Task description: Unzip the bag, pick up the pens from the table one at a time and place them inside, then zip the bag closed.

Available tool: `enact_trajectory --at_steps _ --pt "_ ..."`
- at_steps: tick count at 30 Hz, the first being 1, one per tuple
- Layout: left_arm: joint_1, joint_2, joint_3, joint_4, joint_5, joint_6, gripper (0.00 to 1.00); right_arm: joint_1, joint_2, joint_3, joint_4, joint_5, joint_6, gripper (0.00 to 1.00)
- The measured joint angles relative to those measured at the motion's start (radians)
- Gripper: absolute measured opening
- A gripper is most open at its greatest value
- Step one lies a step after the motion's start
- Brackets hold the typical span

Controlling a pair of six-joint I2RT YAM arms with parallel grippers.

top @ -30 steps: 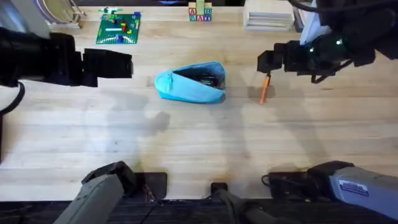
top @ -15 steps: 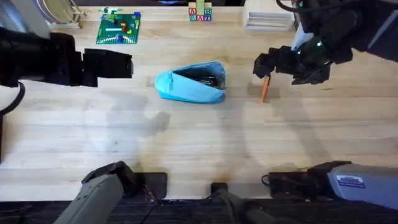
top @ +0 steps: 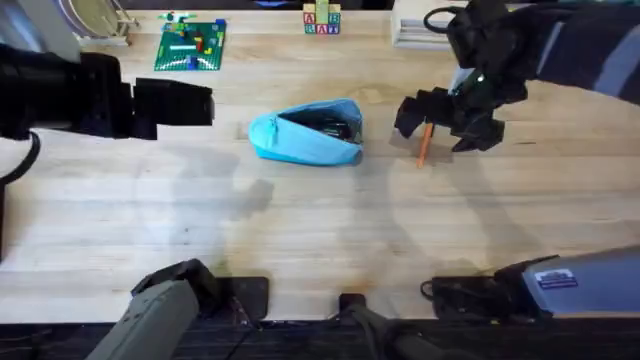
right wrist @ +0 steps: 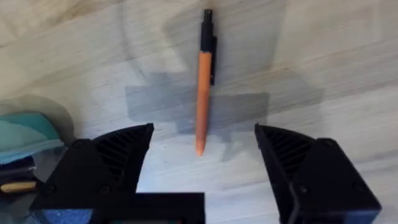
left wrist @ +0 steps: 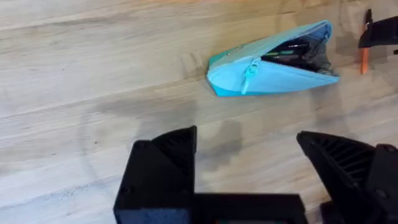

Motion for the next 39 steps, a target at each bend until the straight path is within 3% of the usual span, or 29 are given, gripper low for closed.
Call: enact_trajectory --at_steps 16,39 --pt "0.0 0.0 0.0 0.0 0.0 0.0 0.997 -0.004 0.078 0.0 0.056 -0.006 0.072 0.99" --pt "0.0 0.0 0.0 0.0 0.0 0.0 0.995 -0.004 0.082 0.0 0.084 -0.005 0.085 0.988"
